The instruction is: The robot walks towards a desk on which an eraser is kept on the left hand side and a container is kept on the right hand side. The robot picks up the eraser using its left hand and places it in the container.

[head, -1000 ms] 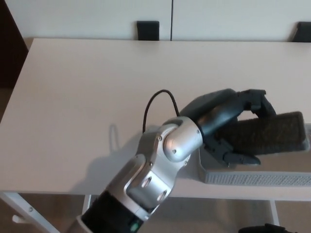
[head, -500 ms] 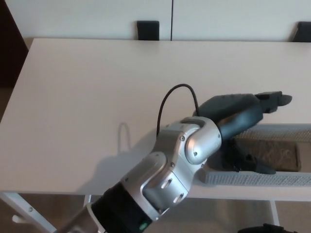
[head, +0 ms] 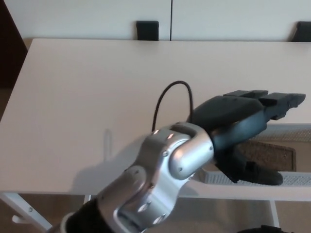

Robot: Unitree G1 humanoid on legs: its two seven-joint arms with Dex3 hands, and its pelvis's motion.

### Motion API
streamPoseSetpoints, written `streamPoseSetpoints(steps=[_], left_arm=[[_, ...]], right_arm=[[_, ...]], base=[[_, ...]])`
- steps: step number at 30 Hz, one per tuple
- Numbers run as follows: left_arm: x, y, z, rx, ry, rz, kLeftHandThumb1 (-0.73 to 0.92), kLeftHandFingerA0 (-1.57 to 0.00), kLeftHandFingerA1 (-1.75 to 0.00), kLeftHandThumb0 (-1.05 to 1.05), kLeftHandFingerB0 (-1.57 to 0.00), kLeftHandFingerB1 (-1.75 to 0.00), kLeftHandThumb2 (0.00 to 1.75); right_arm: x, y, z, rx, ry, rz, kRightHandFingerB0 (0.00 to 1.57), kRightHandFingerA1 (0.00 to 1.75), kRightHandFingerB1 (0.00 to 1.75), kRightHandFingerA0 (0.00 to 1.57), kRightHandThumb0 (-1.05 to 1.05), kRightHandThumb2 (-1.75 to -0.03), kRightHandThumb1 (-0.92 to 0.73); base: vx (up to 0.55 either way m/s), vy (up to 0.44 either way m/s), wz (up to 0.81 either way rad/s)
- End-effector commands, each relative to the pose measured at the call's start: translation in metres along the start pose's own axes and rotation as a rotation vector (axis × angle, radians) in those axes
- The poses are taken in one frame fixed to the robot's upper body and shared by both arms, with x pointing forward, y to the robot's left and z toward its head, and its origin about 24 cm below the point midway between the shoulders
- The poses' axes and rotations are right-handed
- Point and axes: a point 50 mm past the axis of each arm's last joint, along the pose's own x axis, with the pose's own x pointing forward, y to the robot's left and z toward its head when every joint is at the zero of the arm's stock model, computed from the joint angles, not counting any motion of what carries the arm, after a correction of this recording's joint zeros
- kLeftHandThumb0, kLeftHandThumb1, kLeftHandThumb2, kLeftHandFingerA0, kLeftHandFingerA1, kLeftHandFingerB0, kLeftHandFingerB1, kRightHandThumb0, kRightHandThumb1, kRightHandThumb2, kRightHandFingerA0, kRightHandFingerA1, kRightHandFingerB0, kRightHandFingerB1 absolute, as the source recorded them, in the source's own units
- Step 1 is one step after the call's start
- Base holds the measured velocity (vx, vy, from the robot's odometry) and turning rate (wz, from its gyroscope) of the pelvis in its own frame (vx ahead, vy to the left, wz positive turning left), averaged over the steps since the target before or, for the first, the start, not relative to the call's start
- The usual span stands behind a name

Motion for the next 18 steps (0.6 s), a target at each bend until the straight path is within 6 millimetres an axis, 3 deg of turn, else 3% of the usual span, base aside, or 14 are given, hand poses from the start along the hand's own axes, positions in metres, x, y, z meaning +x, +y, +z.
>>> streamPoseSetpoints(steps=[1,2,4,6,7,8,9,10,11,12,15,16,17,18], left_arm=[[-0.109,0.051,0.031,-0.212,-0.335,-0.027,0.7,-0.02,-0.09,-0.91,-0.03,-0.36,1.08],[-0.13,0.056,0.03,-0.266,-0.379,-0.066,0.7,0.0,-0.09,-0.91,-0.15,-0.38,1.09],[-0.14,0.059,0.027,-0.281,-0.402,-0.09,0.69,0.0,-0.09,-0.91,-0.19,-0.4,1.09],[-0.164,0.065,0.019,-0.303,-0.437,-0.149,0.7,0.0,-0.08,-0.92,-0.09,-0.41,1.11],[-0.176,0.066,0.016,-0.298,-0.442,-0.163,0.66,-0.01,-0.17,-0.83,-0.02,-0.43,1.1],[-0.19,0.061,0.009,-0.313,-0.47,-0.172,0.78,-0.06,-0.09,-0.97,-0.07,-0.39,1.18],[-0.208,0.058,0.0,-0.325,-0.505,-0.192,0.77,-0.01,-0.13,-0.96,-0.08,-0.38,1.21],[-0.211,0.057,-0.001,-0.339,-0.53,-0.197,0.77,-0.01,-0.13,-0.96,-0.08,-0.38,1.21],[-0.223,0.051,-0.007,-0.454,-0.629,-0.181,0.76,-0.07,-0.36,-0.89,-0.15,-0.43,1.12],[-0.234,0.047,-0.011,-0.483,-0.646,-0.176,0.92,-0.15,-0.31,-0.96,-0.31,-0.34,0.76],[-0.259,0.039,-0.022,-0.547,-0.602,-0.196,0.92,-0.24,-0.36,-1.05,-0.53,-0.43,0.78],[-0.272,0.036,-0.025,-0.578,-0.552,-0.231,0.73,-0.27,-0.46,-1.03,-0.62,-0.55,1.19],[-0.279,0.035,-0.027,-0.604,-0.529,-0.246,0.73,-0.27,-0.46,-1.03,-0.62,-0.55,1.19],[-0.284,0.031,-0.029,-0.658,-0.542,-0.235,0.92,-0.37,-0.36,-1.05,-0.73,-0.43,0.75]], right_arm=[[-0.003,-0.013,0.002,-0.069,0.018,-0.02,0.47,0.56,0.44,0.65,-0.49,-0.55,-0.54],[-0.003,-0.013,0.0,-0.046,0.029,-0.023,0.47,0.58,0.46,0.66,-0.51,-0.55,-0.52],[-0.003,-0.013,-0.001,-0.049,0.027,-0.025,0.47,0.59,0.46,0.65,-0.51,-0.56,-0.52],[-0.004,-0.014,-0.003,-0.052,0.025,-0.026,0.47,0.58,0.47,0.62,-0.47,-0.55,-0.53],[-0.003,-0.015,-0.003,-0.054,0.026,-0.032,0.46,0.57,0.47,0.61,-0.46,-0.55,-0.53],[-0.004,-0.017,-0.004,-0.071,0.026,-0.035,0.47,0.58,0.47,0.62,-0.46,-0.55,-0.53],[-0.002,-0.017,-0.006,-0.036,0.035,-0.047,0.46,0.59,0.47,0.62,-0.44,-0.55,-0.52],[-0.001,-0.018,-0.006,-0.025,0.038,-0.049,0.46,0.59,0.47,0.62,-0.44,-0.55,-0.52],[-0.001,-0.017,-0.009,-0.01,0.046,-0.051,0.47,0.59,0.47,0.63,-0.46,-0.54,-0.51],[-0.001,-0.017,-0.011,-0.005,0.052,-0.052,0.47,0.59,0.47,0.64,-0.46,-0.54,-0.51],[-0.001,-0.017,-0.015,0.033,0.058,-0.059,0.48,0.57,0.48,0.6,-0.45,-0.54,-0.51],[-0.002,-0.016,-0.018,0.042,0.062,-0.065,0.5,0.57,0.48,0.62,-0.44,-0.54,-0.51],[-0.003,-0.016,-0.02,0.045,0.071,-0.072,0.5,0.57,0.48,0.62,-0.44,-0.54,-0.51],[-0.003,-0.016,-0.021,0.047,0.071,-0.073,0.5,0.58,0.49,0.62,-0.43,-0.54,-0.51]], base=[[0.0,0.0,0.0],[0.0,0.0,0.0],[0.0,0.0,0.0],[0.0,0.0,0.0],[0.0,0.0,0.0],[0.0,0.0,0.0],[0.0,0.0,0.0],[0.0,0.0,0.0],[0.0,0.0,0.0],[0.0,0.0,0.0],[0.0,0.0,0.0],[0.0,0.0,0.0],[0.0,0.0,0.0],[0.0,0.0,0.0]])
